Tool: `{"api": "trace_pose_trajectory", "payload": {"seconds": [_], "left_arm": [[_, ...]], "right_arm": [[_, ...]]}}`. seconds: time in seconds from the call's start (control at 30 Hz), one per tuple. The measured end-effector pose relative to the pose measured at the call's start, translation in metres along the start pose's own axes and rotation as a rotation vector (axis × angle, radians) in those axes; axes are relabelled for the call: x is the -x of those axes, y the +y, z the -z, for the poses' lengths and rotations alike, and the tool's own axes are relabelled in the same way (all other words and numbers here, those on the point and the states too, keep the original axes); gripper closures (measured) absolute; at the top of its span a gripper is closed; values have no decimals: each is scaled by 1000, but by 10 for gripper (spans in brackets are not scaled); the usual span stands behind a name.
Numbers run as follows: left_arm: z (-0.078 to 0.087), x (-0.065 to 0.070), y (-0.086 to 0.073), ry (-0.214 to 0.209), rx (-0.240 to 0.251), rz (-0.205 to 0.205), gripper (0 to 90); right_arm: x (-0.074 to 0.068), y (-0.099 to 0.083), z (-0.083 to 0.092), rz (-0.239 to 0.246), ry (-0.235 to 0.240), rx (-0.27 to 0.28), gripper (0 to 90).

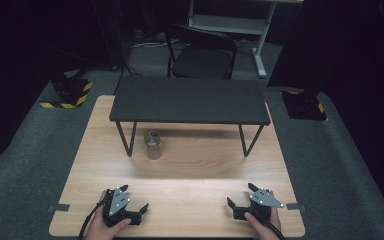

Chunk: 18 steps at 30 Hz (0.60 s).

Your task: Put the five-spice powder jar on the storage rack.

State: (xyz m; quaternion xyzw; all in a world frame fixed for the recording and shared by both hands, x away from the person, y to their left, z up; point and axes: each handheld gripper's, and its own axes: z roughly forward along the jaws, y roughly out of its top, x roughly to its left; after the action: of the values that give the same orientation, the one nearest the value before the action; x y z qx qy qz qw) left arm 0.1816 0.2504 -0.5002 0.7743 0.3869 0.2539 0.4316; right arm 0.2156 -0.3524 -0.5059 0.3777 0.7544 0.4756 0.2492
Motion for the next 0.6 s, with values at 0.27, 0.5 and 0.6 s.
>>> {"api": "trace_pose_trajectory", "payload": {"seconds": [0.27,0.5,0.6], "left_arm": [[-3,4,1,25,4,20,6],[3,4,1,14,16,33,6],[4,2,3,-3,16,62,6]], "right_arm": [[0,1,-1,-26,-12,-8,7],[0,6,-2,-15,-10,-34,8],[0,6,-2,-22,-13,-33,7]]}}
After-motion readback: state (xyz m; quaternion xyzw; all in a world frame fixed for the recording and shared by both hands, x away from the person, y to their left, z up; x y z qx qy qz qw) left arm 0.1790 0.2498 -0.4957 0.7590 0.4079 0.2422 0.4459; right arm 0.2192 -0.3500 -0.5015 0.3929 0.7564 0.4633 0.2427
